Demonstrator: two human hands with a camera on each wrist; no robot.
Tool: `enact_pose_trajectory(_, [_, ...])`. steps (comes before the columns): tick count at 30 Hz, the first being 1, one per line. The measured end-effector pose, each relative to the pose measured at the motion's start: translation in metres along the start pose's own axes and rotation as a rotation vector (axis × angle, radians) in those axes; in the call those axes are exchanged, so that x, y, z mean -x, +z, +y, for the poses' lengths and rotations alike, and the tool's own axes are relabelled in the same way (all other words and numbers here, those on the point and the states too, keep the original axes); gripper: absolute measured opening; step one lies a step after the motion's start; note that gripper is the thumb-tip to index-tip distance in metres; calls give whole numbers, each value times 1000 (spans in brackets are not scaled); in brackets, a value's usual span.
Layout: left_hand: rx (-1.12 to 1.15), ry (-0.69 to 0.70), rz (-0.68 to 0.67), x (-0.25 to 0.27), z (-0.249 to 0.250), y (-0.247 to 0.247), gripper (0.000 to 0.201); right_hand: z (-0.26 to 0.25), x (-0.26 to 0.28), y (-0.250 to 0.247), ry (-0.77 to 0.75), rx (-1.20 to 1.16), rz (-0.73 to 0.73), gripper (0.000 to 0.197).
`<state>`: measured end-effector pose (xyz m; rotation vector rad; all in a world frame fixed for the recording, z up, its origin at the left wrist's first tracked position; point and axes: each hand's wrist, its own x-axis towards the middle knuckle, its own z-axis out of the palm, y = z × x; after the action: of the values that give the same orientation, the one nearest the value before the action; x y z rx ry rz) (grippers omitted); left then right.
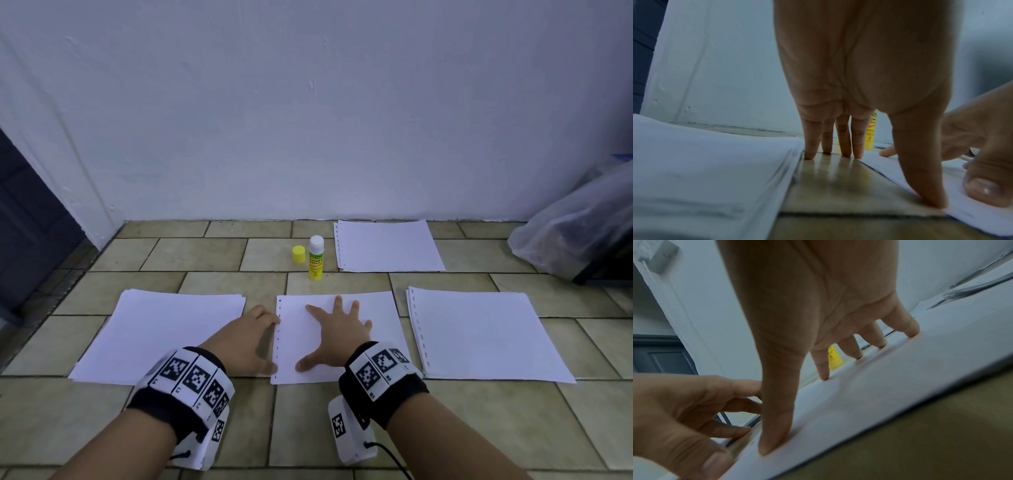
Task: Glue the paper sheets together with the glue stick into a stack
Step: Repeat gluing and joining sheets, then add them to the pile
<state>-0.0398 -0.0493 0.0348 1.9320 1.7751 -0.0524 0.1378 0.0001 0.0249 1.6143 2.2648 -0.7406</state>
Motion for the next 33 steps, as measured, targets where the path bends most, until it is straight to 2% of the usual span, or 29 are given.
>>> enact_pose_trajectory(3, [-25, -15, 2, -2, 3, 0, 80, 1, 2, 1, 2, 21, -7, 112])
enact_pose_trajectory(7, [-191, -22, 6, -7, 10, 0, 70, 1, 4, 4, 0, 44, -8, 110])
enact_pose_trajectory(10, [-273, -10, 6, -14, 12, 1, 83, 1, 4, 5, -1, 50, -6, 110])
enact_pose_trajectory(12, [-256, -50, -32, -18, 13, 0, 94, 1, 4, 5, 0, 55, -7, 109])
enact_pose_trajectory(16, [-223, -81, -42, -23, 15, -3, 100, 0, 4, 7, 1, 59, 4, 111])
enact_pose_trajectory(19, [-287, -74, -48, -23, 15, -3, 106, -1, 4, 9, 26, 3, 43, 118])
enact_pose_trajectory(21, [-312, -72, -46, -23, 16, -3, 106, -1, 4, 9, 28, -2, 50, 115])
enact_pose_trajectory(24, [-328, -79, -57, -23, 18, -4, 106, -1, 6, 6, 31, -50, 54, 106])
enact_pose_trajectory(27, [-342, -90, -67, -24, 20, -5, 101, -4, 5, 4, 66, -77, 112, 84])
enact_pose_trajectory(31, [-361, -97, -56, -24, 21, -3, 103, -18, 5, 3, 52, 205, 207, 59])
enact_pose_trajectory(33, [-366, -102, -49, -22, 21, -1, 105, -25, 5, 1, 36, 267, 226, 52])
